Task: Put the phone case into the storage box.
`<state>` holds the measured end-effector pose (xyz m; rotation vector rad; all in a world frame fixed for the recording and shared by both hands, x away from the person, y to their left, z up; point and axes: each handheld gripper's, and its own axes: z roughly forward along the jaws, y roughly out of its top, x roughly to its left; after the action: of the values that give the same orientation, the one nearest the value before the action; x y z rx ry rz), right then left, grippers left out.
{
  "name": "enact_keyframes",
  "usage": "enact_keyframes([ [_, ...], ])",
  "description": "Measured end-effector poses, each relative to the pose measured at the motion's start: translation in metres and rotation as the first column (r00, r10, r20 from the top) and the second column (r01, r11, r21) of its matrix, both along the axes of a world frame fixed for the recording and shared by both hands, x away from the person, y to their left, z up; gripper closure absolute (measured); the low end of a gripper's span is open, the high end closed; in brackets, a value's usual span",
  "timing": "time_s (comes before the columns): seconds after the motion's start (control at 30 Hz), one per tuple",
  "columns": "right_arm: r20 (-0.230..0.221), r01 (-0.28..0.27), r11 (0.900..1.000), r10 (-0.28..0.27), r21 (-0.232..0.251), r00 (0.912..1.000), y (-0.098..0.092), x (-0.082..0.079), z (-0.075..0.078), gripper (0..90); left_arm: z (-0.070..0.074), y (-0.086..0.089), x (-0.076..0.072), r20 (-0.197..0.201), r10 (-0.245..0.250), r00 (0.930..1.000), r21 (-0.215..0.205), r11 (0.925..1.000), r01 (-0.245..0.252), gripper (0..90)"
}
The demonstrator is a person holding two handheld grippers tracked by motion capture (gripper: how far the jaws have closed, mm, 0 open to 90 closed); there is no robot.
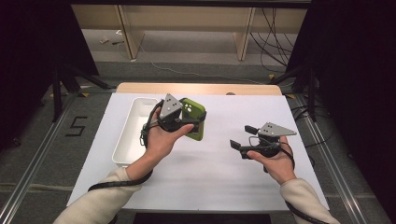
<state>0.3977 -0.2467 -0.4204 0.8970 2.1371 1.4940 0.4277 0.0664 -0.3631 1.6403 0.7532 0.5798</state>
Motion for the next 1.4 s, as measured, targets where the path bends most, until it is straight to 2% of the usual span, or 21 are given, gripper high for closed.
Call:
enact_keyframes([
  [0.73,0.019,-0.012,1.0,0.013,-0.02,0.9997,-0.011,-0.011,-0.001,15.6,0.003,0.012,0.0,-0.001,0.029,0.9996,0.001,0.9996,-0.029,16.6],
  [1.4,0.024,0.004,1.0,-0.004,-0.027,0.9997,-0.025,-0.016,-0.004,15.7,0.007,0.027,0.001,0.0,0.068,0.9977,-0.001,0.9977,-0.068,16.6],
])
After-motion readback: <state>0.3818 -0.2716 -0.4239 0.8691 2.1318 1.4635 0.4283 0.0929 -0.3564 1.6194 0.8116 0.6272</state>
